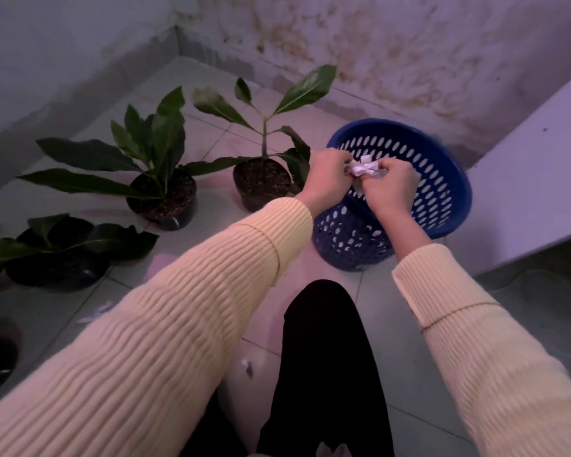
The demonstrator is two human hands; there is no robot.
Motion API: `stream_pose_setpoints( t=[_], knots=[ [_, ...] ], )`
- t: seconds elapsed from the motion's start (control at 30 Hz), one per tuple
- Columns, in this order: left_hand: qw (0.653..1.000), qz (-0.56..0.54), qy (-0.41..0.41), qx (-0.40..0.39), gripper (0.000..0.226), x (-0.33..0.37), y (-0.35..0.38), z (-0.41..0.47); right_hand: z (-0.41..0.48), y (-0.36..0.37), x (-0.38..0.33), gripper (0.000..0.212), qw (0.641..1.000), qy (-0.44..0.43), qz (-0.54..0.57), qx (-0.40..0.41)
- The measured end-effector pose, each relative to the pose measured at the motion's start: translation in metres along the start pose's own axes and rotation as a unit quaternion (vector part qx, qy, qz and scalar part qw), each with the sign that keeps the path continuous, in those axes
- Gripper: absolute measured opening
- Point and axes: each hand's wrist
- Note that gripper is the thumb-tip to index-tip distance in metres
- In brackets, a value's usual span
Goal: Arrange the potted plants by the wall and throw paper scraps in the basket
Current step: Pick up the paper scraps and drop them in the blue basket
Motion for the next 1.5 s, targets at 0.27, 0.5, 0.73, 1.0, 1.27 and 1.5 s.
stream_pose_setpoints(
  t=[0.27, 0.5, 0.73, 1.0, 1.27, 1.5],
  knots=[
    [0.992, 0.036, 0.01, -0.121, 0.056, -0.001, 0.034, -0.003, 0.005, 0.007, 0.05, 0.037, 0.995, 0.063, -0.044, -0.062],
    [0.994, 0.032, 0.02, -0.105, 0.061, -0.003, 0.034, -0.009, 0.0, 0.014, 0.057, 0.068, 0.996, 0.03, -0.068, -0.05],
    [0.988, 0.063, 0.065, -0.125, 0.061, -0.004, 0.027, -0.019, -0.002, 0.012, 0.057, 0.086, 0.993, 0.017, -0.079, -0.081],
    [0.992, 0.088, 0.077, -0.047, 0.058, -0.021, -0.021, -0.041, -0.024, 0.013, 0.023, 0.068, 0.997, -0.073, -0.001, 0.028],
    [0.989, 0.136, -0.05, -0.008, 0.051, -0.089, -0.058, -0.101, -0.075, 0.064, -0.001, 0.052, 0.983, -0.166, 0.04, -0.073],
    [0.969, 0.119, -0.217, -0.025, 0.054, -0.151, -0.049, -0.18, -0.134, 0.122, 0.023, 0.058, 0.942, -0.08, -0.054, -0.32]
  ],
)
Point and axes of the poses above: each hand's wrist, its own z-axis towards the middle knuckle, its own y-axis out of the palm, x = y × z, and after that the axes turned 3 degrees about y, right-handed
